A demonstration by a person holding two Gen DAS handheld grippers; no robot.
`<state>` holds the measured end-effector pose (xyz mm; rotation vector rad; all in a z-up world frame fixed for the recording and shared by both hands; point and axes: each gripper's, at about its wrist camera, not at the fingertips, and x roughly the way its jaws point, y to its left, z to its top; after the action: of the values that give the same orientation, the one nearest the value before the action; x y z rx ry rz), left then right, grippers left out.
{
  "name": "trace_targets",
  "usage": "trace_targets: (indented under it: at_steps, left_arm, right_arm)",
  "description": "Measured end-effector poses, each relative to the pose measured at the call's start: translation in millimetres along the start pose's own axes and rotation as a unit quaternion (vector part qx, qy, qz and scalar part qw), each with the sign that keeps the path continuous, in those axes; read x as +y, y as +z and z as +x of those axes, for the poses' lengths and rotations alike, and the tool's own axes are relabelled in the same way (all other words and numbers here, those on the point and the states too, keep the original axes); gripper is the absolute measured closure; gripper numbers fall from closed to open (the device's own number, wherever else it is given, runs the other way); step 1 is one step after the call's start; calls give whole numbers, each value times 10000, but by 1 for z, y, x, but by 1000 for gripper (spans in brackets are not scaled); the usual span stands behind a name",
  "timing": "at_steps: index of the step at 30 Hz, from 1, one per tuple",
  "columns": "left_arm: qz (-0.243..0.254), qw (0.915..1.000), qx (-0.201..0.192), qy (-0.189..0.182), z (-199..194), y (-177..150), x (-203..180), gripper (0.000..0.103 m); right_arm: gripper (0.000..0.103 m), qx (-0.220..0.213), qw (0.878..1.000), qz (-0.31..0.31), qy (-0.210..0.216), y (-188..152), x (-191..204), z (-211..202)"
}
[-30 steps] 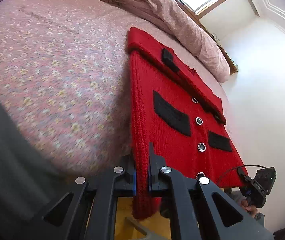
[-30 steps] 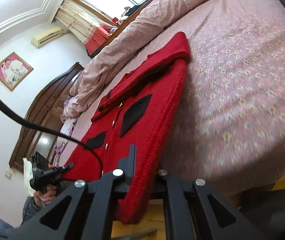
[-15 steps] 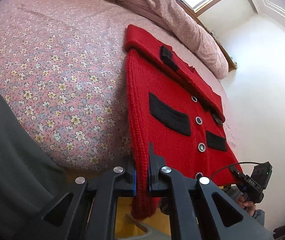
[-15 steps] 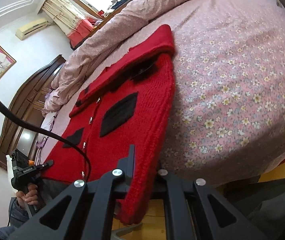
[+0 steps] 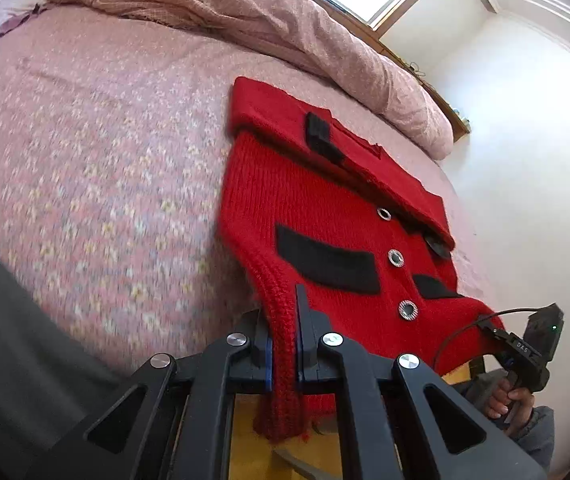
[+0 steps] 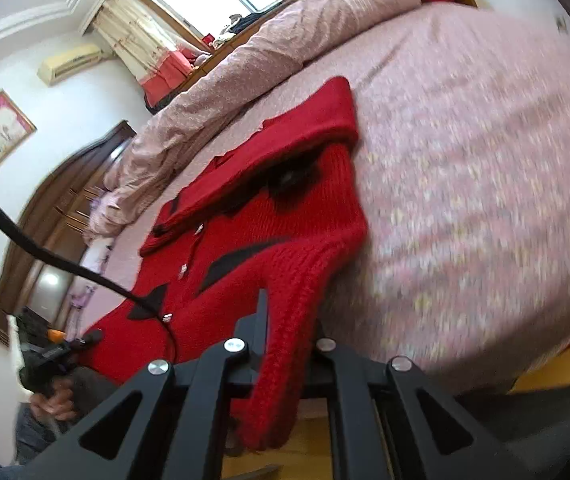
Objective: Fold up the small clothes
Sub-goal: 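Lift the hem with both grippers and fold it toward the collar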
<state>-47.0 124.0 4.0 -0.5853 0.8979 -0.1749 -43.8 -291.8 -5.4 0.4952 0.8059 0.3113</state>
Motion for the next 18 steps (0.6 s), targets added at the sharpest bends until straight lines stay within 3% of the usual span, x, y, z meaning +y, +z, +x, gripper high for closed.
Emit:
trace_targets:
  at_steps: [11,18]
  left_arm:
    - [293,9991,-286,-63,43,47,-17,102]
    - [245,9965,-777,-173,42,76,-17,102]
  right_arm:
    - [97,-336,9989,-305,-75,43,1,29]
    - [97,-589,9981,-151,133,75,-4,35]
